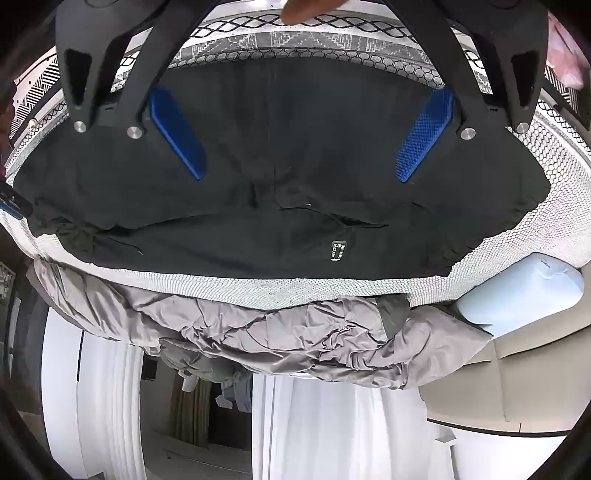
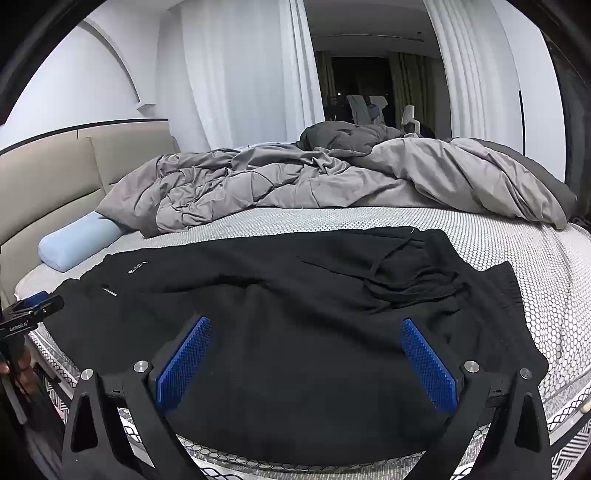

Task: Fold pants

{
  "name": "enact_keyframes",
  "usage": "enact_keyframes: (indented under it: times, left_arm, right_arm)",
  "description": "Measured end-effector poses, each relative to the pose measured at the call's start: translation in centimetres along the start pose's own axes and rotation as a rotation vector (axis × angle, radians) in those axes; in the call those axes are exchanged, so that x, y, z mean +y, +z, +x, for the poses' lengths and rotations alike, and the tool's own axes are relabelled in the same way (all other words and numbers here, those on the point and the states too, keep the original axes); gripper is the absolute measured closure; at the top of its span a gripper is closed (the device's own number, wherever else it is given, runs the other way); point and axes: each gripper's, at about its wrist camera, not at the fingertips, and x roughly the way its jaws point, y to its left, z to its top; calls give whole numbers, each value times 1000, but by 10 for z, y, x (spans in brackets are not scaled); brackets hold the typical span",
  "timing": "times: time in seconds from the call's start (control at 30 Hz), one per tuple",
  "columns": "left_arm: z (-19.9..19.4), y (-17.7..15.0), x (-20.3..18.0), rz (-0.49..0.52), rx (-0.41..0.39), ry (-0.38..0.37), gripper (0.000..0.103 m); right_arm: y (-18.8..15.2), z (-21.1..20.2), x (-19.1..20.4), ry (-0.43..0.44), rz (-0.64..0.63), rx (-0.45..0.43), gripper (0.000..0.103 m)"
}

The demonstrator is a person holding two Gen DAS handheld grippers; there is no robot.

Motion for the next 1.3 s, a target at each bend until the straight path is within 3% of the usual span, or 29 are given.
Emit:
enact_keyframes:
  times: [1.3]
  left_arm:
    - [0,0,-4,0,6,5,1]
  right_arm:
    - [-1,-2,0,-3,-2,2,0]
